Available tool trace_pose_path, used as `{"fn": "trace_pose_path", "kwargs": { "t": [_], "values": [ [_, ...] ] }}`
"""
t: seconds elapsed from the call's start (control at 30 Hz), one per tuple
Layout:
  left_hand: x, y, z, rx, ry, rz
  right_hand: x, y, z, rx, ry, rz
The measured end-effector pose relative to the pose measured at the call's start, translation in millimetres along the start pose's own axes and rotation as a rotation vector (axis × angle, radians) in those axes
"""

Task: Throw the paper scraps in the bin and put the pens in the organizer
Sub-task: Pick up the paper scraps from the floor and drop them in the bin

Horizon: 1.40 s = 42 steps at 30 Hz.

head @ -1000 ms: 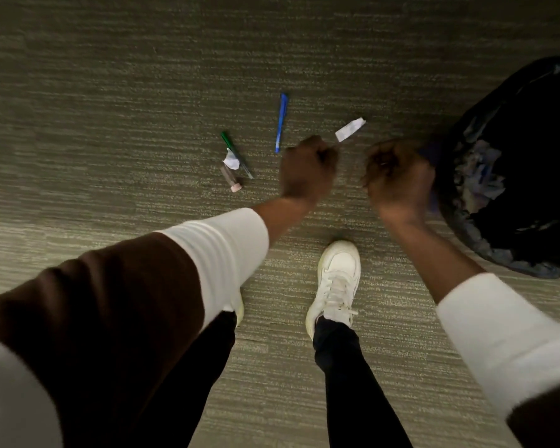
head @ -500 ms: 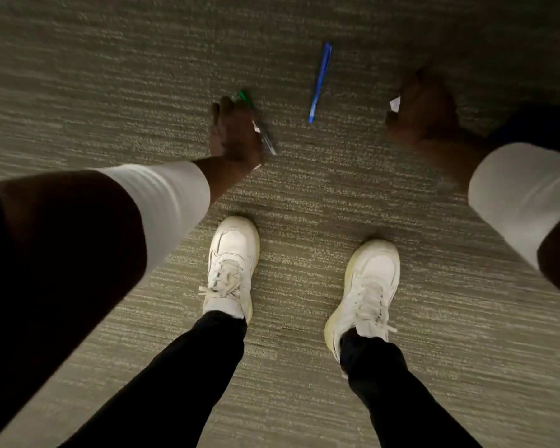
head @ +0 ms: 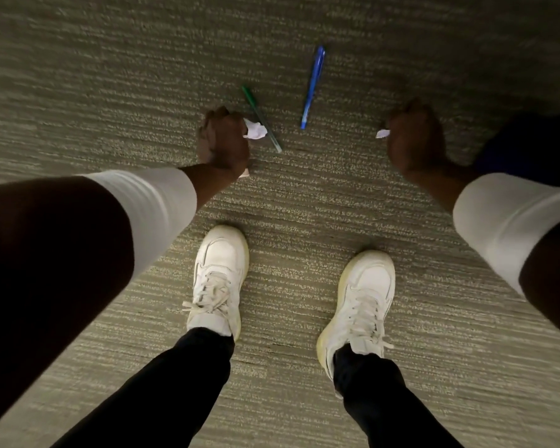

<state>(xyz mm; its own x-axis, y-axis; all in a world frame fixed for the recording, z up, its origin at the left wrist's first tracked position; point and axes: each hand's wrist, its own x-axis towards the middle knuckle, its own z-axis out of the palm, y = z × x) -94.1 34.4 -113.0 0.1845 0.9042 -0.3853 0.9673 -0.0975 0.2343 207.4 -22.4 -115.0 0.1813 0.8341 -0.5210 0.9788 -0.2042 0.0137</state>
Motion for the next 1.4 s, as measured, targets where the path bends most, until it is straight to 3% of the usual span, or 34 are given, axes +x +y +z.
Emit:
{"fn": "trace_pose_path", "kwargs": {
  "t": [0.07, 0.27, 0.43, 0.53, 0.67, 0.77, 1.0, 1.27, 1.4],
  "values": [
    [-3, 4, -2, 0.050, 0.059, -0.031, -6, 2, 5, 0.041, -0.023, 0.011],
    [-16, 13, -14, 0.116, 0.025, -0.060, -56, -6, 17, 0.175, 0.065, 0.053],
    [-48, 47, -38, 0.064, 0.054, 0.020, -107, -20, 5, 0.377, 0.132, 0.157],
    [-73, 79, -63, -0.099, 0.082, 0.063, -135, -28, -13, 0.510, 0.172, 0.231],
    [-99, 128, -84, -0.182, -0.084, 0.075, -166, -24, -51, 0.697, 0.311, 0.328],
    [-113, 168, -99, -0.275, -0.108, 0.121, -188, -13, -91, 0.821, 0.464, 0.412],
    [-133, 277, -147, -0.401, -0.094, 0.293, -232, 56, -173, 0.850, 0.708, 0.617],
    [-134, 387, -164, -0.323, -0.180, 0.401, -250, 126, -187, 0.941, 0.737, 0.868],
    [-130, 394, -151, -0.377, -0.227, 0.426, -251, 127, -179, 1.056, 0.755, 0.860]
  ]
}}
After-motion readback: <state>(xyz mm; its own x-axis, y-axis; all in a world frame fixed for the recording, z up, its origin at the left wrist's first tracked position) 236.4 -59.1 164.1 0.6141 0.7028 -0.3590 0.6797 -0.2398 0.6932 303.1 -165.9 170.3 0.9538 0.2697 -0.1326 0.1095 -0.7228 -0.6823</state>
